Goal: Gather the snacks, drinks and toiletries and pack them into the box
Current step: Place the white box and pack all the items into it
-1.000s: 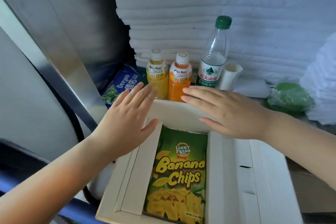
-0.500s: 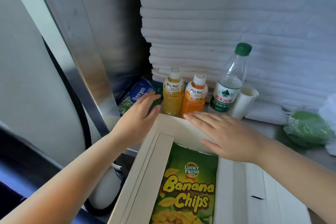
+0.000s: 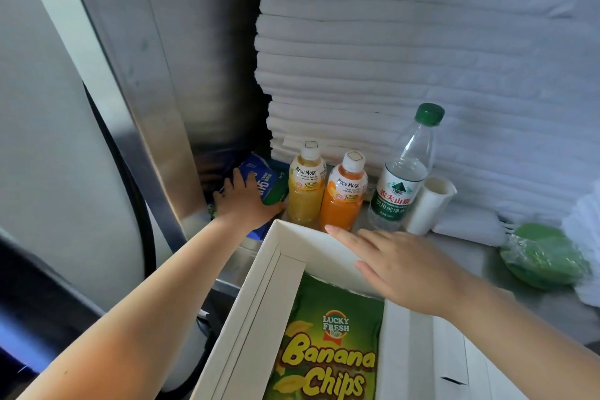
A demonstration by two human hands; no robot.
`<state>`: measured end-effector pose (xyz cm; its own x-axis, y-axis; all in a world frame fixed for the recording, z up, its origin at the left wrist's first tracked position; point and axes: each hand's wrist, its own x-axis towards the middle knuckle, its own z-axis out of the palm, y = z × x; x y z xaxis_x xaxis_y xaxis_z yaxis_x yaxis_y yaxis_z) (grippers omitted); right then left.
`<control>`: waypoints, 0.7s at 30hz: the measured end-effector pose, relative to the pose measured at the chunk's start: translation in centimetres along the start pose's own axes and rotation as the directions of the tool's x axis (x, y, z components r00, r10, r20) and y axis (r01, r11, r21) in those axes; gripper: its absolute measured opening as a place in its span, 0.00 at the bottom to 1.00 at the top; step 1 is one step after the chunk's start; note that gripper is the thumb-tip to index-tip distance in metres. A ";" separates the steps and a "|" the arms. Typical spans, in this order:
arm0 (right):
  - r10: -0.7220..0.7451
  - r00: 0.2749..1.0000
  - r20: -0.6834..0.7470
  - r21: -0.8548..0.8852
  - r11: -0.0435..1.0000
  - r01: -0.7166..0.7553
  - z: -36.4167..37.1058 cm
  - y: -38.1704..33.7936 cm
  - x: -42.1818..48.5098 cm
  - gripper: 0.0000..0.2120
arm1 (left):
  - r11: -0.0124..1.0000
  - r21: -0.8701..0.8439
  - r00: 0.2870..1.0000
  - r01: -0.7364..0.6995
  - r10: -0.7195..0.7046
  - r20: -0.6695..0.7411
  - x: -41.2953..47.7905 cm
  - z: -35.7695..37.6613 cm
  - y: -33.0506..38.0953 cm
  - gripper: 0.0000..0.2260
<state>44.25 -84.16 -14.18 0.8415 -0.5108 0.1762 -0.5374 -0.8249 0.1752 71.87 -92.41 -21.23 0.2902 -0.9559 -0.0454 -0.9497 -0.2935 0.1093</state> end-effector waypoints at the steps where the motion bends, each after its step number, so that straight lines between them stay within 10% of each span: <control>1: 0.002 1.000 -0.004 0.000 1.000 -0.002 0.0 0.0 0.0 0.25 | 1.000 -0.020 1.000 0.005 -0.005 0.008 0.1 -0.1 0.0 0.45; 21: -0.035 0.998 -0.044 0.073 0.997 0.038 -1.0 -0.8 -0.1 0.24 | 0.971 -0.235 0.967 0.044 -0.100 -0.232 -1.4 -1.1 0.4 0.37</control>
<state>44.54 -83.20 -13.33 0.8565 -0.4705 0.2122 -0.4994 -0.8593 0.1103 71.18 -91.17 -19.99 0.4031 -0.8981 0.1760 -0.8818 -0.3297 0.3373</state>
